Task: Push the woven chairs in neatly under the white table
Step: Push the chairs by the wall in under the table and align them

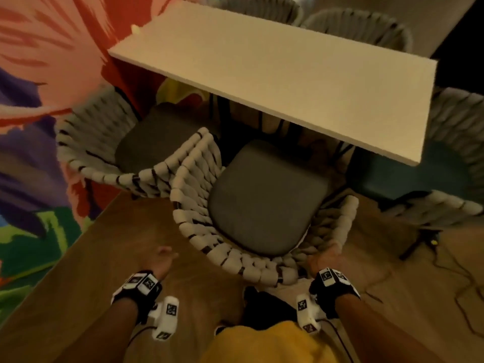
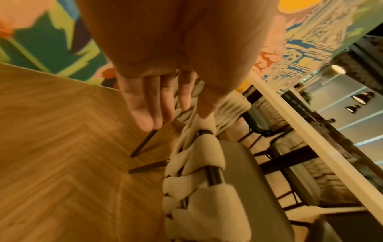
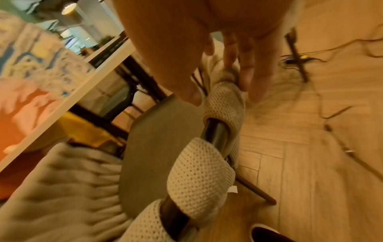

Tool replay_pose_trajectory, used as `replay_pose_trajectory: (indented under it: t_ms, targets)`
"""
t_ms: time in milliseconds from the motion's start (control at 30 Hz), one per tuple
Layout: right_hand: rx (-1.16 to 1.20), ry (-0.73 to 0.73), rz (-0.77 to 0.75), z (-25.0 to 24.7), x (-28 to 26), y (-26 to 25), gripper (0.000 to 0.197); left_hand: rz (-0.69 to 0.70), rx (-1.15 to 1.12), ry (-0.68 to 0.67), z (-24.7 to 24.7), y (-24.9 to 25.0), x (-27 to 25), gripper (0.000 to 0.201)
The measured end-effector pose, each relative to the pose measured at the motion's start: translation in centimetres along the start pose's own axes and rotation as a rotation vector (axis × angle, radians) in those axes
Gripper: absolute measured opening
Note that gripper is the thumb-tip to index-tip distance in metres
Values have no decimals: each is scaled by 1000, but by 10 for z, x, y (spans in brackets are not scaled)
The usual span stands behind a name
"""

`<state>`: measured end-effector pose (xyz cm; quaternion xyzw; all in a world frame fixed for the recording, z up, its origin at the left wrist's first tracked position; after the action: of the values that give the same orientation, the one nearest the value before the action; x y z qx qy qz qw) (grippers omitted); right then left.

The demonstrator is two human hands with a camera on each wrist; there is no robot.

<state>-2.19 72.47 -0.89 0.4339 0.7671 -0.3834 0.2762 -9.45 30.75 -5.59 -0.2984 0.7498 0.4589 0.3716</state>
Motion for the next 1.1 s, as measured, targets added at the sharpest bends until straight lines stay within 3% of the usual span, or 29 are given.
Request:
replay_pose_trajectory:
  t_ms: [33,133,200,300,433,500,600,667,800,967,1033,1100]
  targets:
    - [79,18,52,4,-3,0,60,21,-1,1,-1,19,7,41]
    - [133,-5,104,23,7,6,33,56,-58,-19,2,57,22,58]
    - [239,-20,149,35,28,16,48,36,-57,-39,3,70,36,62]
    - [418,-27,198,58,84,54,75,33,-20,-58,6,83,57,42]
    - [563,-62,214,79,126,86,83,55,50,-61,1,104,78,40]
    - [572,-64,262,65,95,62,86,54,56,-81,-4,116,88,47]
    - [534,11,297,40,32,15,51,21,133,-100,-10,127,103,48]
    - [508,-8,264,34,26,15,37,5,164,-145,-11,128,107,48]
    - [481,-12,264,29,39,21,53,-73,119,-180,-8,123,109,46]
    - [536,-18,264,1,30,19,24,-70,69,-240,12,117,107,41]
    - [564,-21,246,-4,37,23,25,-72,58,-259,19,119,103,37]
    - [529,1,217,-6,46,26,39,-72,55,-270,21,121,103,37]
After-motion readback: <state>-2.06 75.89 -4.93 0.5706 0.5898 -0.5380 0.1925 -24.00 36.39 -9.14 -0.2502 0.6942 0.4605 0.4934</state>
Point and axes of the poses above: each hand's wrist, its own x-axis towards the middle knuckle, its own z-axis out of the palm, y = z × x, the point moved 2 cm from there along x, towards the middle knuckle, and after that the axes turned 13 degrees about -y, right-handed, at the moved point
